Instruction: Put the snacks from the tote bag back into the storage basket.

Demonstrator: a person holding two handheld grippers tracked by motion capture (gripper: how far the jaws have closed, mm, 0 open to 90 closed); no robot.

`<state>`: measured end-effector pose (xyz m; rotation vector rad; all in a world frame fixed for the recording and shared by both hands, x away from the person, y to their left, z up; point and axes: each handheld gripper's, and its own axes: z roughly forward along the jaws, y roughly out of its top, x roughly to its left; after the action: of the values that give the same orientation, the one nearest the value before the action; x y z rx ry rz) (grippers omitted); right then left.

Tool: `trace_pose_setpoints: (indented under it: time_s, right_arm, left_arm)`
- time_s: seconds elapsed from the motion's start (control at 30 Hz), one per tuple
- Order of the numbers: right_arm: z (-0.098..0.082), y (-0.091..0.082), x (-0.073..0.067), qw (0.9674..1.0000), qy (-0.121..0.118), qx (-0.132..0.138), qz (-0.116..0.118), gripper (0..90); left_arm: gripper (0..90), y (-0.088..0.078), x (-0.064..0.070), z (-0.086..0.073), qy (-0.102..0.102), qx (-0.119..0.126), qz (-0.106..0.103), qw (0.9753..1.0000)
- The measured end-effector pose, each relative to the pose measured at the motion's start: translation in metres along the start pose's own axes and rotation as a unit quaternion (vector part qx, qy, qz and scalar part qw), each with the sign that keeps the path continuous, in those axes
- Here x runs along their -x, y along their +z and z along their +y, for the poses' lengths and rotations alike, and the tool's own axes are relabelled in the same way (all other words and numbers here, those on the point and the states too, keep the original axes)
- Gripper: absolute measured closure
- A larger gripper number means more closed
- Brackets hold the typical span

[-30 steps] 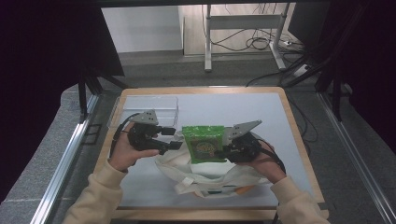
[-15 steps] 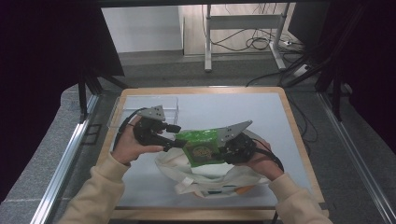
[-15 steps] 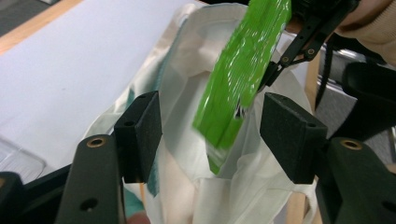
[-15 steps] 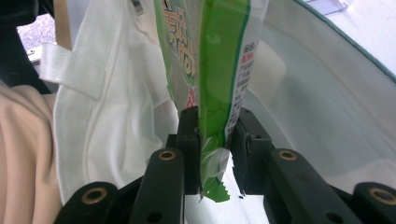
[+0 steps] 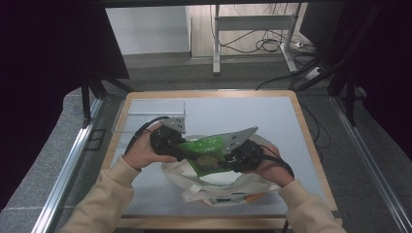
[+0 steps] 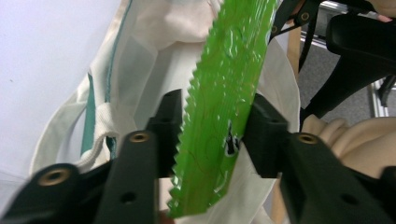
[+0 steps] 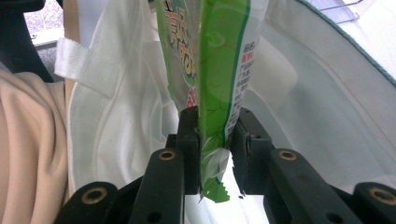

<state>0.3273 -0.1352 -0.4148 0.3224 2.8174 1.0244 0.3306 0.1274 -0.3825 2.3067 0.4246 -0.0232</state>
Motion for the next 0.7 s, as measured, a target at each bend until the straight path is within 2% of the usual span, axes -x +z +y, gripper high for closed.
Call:
trace_pose_setpoints:
  time_s: [0.27,0.33,0.37,0.4,0.5,0.6,0.7]
  right_arm:
    - [-0.001,-0.001,0.002,0.9999,0.009,0.011,-0.001,70.8]
    - [-0.003,-0.001,0.002,0.9996,0.019,0.017,0.009,67.5]
    - [-0.004,-0.002,0.001,0.9995,0.022,0.024,-0.001,65.4]
    - [-0.005,-0.004,0.000,0.9990,0.029,0.033,-0.010,62.1]
    - [-0.011,-0.011,0.000,0.9959,0.057,0.069,-0.017,51.2]
    - [-0.016,-0.018,0.001,0.9939,0.070,0.082,-0.024,45.7]
    - [-0.021,-0.027,0.001,0.9906,0.087,0.102,-0.028,41.2]
  left_arm:
    - [72.8,-0.002,0.001,0.001,0.006,0.003,0.008,0.9999]
    - [74.4,-0.003,0.001,0.001,0.005,0.006,0.010,0.9999]
    - [75.0,-0.004,0.000,0.001,0.003,0.009,0.011,0.9999]
    - [75.2,-0.005,0.000,0.001,0.003,0.012,0.011,0.9999]
    - [75.4,-0.008,-0.001,0.000,0.000,0.019,0.018,0.9997]
    - [75.5,-0.010,-0.001,0.000,-0.002,0.026,0.021,0.9994]
    - [75.5,-0.013,-0.002,0.001,0.000,0.029,0.024,0.9993]
